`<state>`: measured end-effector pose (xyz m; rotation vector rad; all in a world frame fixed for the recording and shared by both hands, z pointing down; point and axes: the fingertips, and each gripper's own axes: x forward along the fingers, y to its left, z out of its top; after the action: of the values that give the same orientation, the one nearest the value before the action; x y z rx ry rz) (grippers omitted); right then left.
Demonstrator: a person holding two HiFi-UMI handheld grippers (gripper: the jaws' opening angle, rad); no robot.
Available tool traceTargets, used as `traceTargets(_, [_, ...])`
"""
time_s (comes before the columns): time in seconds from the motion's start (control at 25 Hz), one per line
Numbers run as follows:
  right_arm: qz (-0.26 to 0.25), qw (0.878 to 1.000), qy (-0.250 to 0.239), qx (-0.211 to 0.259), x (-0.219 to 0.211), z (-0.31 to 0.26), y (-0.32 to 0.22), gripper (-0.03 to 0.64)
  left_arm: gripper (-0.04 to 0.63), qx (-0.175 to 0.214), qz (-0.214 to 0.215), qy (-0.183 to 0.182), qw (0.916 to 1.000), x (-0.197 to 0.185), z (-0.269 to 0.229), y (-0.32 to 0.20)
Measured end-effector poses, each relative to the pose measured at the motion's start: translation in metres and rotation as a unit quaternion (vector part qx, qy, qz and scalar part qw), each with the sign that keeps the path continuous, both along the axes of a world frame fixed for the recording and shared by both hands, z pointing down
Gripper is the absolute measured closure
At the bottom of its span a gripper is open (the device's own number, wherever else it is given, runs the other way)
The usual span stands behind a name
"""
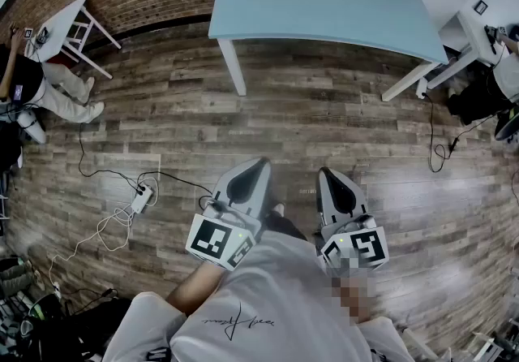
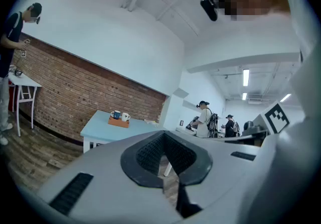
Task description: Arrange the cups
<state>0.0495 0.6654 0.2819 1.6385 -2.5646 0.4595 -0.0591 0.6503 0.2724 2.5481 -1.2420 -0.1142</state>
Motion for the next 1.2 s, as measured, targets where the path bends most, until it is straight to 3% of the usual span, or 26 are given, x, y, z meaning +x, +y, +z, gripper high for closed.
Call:
traceTargets(0.4, [-0.016, 1.000, 0.011, 0.003, -0.016, -0.001, -0.023, 0.597, 0.588, 0.005, 0.005, 0.002, 1.0000, 0.006, 0.002, -0.025])
traceTargets(0.6, [-0.023, 1.000, -0.008, -0.006, -0.018, -0.001, -0.043, 0.597, 0.588, 0.008, 0.011, 0.005, 0.9999, 0.007, 0.001, -0.047])
traceTargets(1.04, [-0.026, 0.999, -0.026, -0.007, -0.025, -0.006, -0.109, 0.597, 0.588, 0.000, 0.025, 0.004, 0.9997, 0.007, 0.002, -0.106])
traceTargets(1.2, [-0.031, 0.999, -0.034, -0.015, -0.032, -0.002, -0.136, 0.597, 0.588, -0.001, 0.029, -0.012, 0.9995, 0.004, 0.004, -0.130])
